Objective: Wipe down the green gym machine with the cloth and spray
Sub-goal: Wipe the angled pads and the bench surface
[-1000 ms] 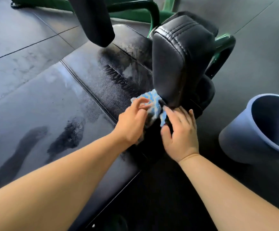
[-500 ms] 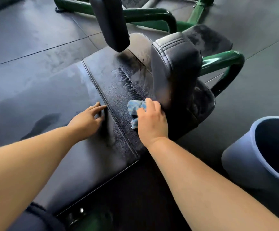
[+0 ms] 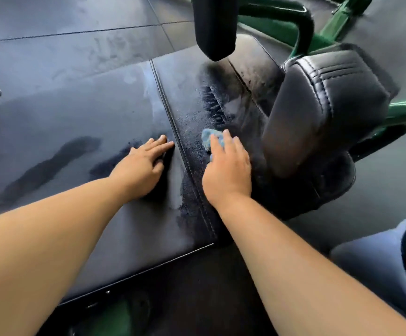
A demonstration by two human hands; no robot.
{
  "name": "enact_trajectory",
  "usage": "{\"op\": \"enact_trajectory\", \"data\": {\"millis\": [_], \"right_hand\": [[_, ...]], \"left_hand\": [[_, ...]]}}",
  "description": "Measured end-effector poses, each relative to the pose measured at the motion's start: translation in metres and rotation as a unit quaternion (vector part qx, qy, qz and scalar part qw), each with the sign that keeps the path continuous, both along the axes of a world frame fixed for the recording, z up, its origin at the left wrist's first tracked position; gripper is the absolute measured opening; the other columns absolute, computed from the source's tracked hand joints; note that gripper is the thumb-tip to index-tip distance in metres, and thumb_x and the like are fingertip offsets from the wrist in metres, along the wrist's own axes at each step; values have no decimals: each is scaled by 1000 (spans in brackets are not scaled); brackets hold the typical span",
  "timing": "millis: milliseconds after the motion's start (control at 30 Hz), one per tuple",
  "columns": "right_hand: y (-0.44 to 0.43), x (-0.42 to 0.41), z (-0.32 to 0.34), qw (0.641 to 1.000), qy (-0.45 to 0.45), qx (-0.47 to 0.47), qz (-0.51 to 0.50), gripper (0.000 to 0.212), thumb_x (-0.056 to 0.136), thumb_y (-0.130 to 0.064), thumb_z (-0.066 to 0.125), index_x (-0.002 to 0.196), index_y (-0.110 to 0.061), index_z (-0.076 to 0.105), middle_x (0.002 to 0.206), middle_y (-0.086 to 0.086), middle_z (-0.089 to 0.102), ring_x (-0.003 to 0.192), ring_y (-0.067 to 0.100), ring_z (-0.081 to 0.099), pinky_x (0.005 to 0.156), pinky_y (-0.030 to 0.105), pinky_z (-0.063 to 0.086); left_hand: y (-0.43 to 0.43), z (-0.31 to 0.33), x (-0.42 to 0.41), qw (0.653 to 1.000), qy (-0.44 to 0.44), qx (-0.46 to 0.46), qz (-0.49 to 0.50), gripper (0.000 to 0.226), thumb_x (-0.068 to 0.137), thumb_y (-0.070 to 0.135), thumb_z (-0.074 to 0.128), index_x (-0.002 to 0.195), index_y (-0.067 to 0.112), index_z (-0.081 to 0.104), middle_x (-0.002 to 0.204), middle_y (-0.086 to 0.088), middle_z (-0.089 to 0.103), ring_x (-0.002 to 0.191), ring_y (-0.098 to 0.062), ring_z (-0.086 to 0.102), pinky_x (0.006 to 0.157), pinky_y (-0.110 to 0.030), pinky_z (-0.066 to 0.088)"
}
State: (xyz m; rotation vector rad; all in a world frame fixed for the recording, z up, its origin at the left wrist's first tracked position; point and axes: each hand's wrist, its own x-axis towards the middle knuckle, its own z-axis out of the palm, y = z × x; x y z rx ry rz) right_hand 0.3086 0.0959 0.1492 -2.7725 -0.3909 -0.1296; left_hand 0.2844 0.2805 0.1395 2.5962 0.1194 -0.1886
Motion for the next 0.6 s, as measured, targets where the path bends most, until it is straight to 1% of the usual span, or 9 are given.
{"op": "enact_trajectory", "data": {"millis": [67,133,167,234,267,300,400,500,600], "right_hand": [[0,-48,-12,989,-2,-21,144,54,77,-14,41,126,-9,64,140,15,53,128,38,50,104,46,44],[-29,-64,-9,966,-2,-67,251,56,75,-17,37,123,-9,66,136,14,57,124,38,54,99,51,47],[-43,-53,-3,964,-17,-84,252,56,75,-15,39,124,-8,65,136,14,57,125,38,53,98,54,48],[-64,-21,1,982,-53,-86,161,56,78,-5,45,132,-7,58,145,15,47,136,38,41,99,55,46],[-66,-13,2,989,-44,-86,108,57,80,-1,47,136,-7,54,150,15,41,141,36,34,103,52,43],[-65,-15,0,993,-46,-78,78,55,80,-1,47,135,-6,55,150,16,41,140,36,35,105,49,41],[-60,-46,-24,984,-113,-31,138,53,75,-12,39,119,-3,67,132,21,58,122,39,56,100,44,46],[-77,-55,-20,965,-91,-29,245,56,77,-14,35,124,-2,64,136,22,55,124,39,54,104,48,44],[-129,-37,-6,973,-134,-55,178,57,76,-15,34,122,-9,67,136,11,58,116,33,58,108,44,39]], "left_hand": [[1,2,2,1000,11,-7,-4,56,97,9,39,148,31,32,159,12,15,148,-12,10,120,-44,6],[3,5,0,1000,22,-5,4,56,98,9,37,149,31,30,159,12,14,148,-11,9,120,-43,7],[1,4,-2,1000,26,-4,10,56,98,9,37,149,31,30,159,12,13,148,-11,9,120,-43,7],[-6,0,-7,999,28,-1,22,55,98,10,36,149,30,29,160,10,13,148,-12,9,120,-45,9],[-10,-3,-11,999,18,3,28,55,98,11,36,149,30,29,160,9,14,148,-13,10,120,-45,10],[-12,-7,-14,999,5,10,39,55,98,12,36,149,31,30,159,9,15,148,-12,12,120,-43,11],[-22,-10,-18,997,-15,39,64,54,99,13,35,149,32,29,159,10,15,147,-10,14,120,-32,11],[-28,-2,-22,992,-13,73,97,54,98,14,36,150,30,29,159,9,16,146,-12,17,118,-29,15],[-54,7,-38,990,-27,78,118,51,95,13,41,144,27,42,157,7,26,142,-17,29,115,-29,24]]}}
